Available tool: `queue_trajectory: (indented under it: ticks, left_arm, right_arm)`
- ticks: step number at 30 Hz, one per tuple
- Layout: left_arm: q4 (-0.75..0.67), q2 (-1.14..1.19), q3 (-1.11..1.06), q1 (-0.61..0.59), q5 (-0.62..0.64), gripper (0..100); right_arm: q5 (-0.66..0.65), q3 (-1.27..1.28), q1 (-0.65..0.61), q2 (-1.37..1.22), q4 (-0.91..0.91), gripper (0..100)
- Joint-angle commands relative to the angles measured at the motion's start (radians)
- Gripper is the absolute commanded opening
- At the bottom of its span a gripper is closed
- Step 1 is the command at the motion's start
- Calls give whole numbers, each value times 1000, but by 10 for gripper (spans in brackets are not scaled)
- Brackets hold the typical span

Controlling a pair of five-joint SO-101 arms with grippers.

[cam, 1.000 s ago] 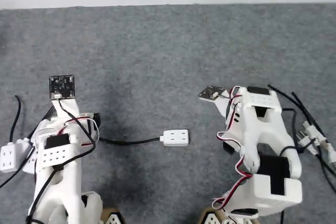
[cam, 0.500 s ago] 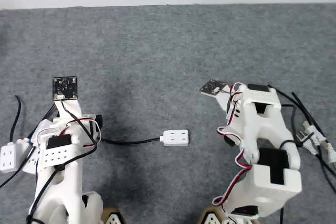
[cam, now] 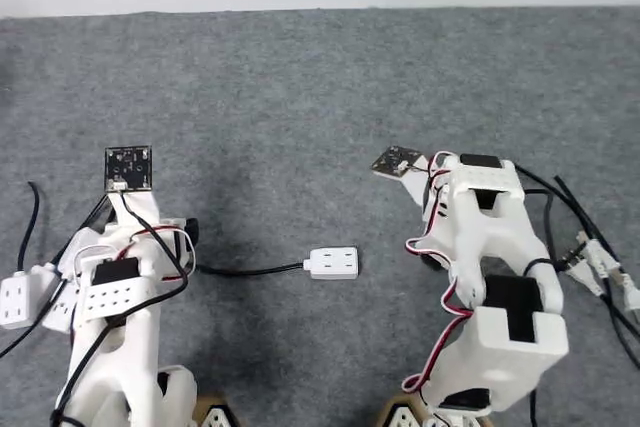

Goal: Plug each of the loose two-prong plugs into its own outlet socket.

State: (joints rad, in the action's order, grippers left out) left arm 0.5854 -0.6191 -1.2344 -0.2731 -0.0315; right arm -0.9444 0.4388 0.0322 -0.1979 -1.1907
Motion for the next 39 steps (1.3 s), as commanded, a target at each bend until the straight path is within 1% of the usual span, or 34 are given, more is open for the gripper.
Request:
queue_trajectory:
  ticks: [1, 4, 5, 11, 13, 16, 18, 21, 23, 25, 28, 31, 33, 36, 39]
  left_arm:
    - [-25, -25, 7, 8, 8, 231]
    - [-26, -25, 7, 8, 8, 231]
    - [-26, -25, 7, 8, 8, 231]
    - [-26, -28, 5, 25, 8, 231]
    - [-23, -31, 5, 48, 8, 231]
    - [-20, -34, 5, 104, 14, 231]
    - [-23, -34, 8, 166, 15, 231]
    - [-25, -35, 21, 322, 28, 231]
    - [-25, -35, 33, 434, 94, 231]
    - [-25, -35, 51, 542, 187, 234]
    - [-29, -35, 84, 660, 342, 235]
    - [-97, -35, 114, 698, 506, 235]
    - [-152, -35, 119, 712, 594, 235]
    - [-215, -34, 114, 726, 681, 235]
    - [-219, -34, 113, 758, 764, 235]
  right_arm:
    - [-8, -8, -58, -10, 13, 119]
    - [-8, -8, -58, -12, 41, 22]
    - [-11, -8, -56, -12, 41, 3]
    - [-8, -8, -54, -4, 30, 9]
    - [-3, -17, -56, 8, 21, 9]
    - [83, -55, -70, 65, -33, 9]
    - [115, -100, -79, 124, -108, 9]
    - [118, -155, -116, 223, -219, 9]
    - [126, -170, -153, 282, -269, 9]
    - [150, -183, -188, 337, -314, 9]
    - [187, -210, -209, 390, -378, 9]
    - [196, -219, -213, 421, -417, 9]
    - [196, -219, -213, 430, -429, 9]
    - [196, -216, -206, 435, -429, 9]
    - [196, -218, -213, 435, -429, 9]
